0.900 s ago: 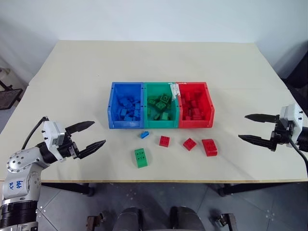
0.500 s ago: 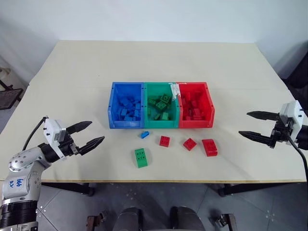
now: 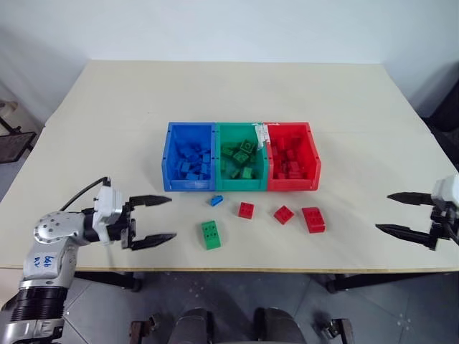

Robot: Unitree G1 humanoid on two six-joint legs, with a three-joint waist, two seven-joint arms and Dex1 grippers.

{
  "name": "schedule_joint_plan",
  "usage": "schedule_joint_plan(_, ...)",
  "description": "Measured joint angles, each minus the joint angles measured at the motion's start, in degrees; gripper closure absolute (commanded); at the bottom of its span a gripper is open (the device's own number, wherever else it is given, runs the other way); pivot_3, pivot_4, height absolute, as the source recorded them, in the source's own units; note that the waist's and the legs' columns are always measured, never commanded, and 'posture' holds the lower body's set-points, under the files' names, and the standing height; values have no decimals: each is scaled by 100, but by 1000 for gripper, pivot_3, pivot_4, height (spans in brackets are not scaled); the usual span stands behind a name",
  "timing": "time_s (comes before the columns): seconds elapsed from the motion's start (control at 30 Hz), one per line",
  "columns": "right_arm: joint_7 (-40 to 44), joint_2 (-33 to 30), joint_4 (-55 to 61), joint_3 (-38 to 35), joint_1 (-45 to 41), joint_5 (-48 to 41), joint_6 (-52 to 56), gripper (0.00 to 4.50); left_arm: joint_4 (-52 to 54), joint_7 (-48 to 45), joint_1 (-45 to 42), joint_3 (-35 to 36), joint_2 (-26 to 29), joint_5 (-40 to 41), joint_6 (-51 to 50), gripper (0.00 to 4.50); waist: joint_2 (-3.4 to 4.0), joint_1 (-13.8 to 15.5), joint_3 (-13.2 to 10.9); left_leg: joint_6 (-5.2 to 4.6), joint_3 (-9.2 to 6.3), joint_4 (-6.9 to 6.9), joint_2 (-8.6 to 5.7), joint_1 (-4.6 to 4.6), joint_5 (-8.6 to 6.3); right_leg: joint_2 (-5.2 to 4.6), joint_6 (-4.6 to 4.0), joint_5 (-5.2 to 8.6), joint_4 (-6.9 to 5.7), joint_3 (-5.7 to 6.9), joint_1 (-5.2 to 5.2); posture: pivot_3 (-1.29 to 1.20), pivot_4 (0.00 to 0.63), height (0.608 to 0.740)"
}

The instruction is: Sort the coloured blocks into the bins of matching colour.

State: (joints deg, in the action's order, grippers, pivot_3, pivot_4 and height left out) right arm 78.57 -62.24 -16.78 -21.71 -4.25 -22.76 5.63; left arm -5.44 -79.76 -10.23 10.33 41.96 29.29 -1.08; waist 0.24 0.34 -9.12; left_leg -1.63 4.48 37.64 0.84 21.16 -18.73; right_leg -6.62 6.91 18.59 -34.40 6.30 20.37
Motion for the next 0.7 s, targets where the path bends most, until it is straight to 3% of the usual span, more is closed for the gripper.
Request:
schedule_joint_plan(0.13,-74,-63,706,-57,558,17,366,0,-10,-359,51,-47,69,2,-4,71,1,-35,0,-1,1,-1,6,-1,-1,-9,-1,0,0,-15,0,0,150,740)
schedule_joint_plan(0.27,-653,120,1611,13,671,0,1041,0,69,-371,174,-14,7,94,-31,71,1,-42,0,2,-7,1,10,-1,-5,-35,-1,0,-5,-31,1,0,150,740)
schedule_joint_plan(0.47,-1988,1042,2638,340,553,-310,2504,0,465,-189,545,85,-68,256,-166,71,1,-17,0,-6,-26,7,-5,6,-10,-63,-3,1,-11,-23,0,0,150,740)
schedule_joint_plan(0.7,-3167,2136,2827,921,205,-156,2821,0,766,-69,812,240,-60,400,-277,71,4,-40,0,-9,-30,6,-13,6,-12,-68,-4,2,-15,-16,-1,0,150,740)
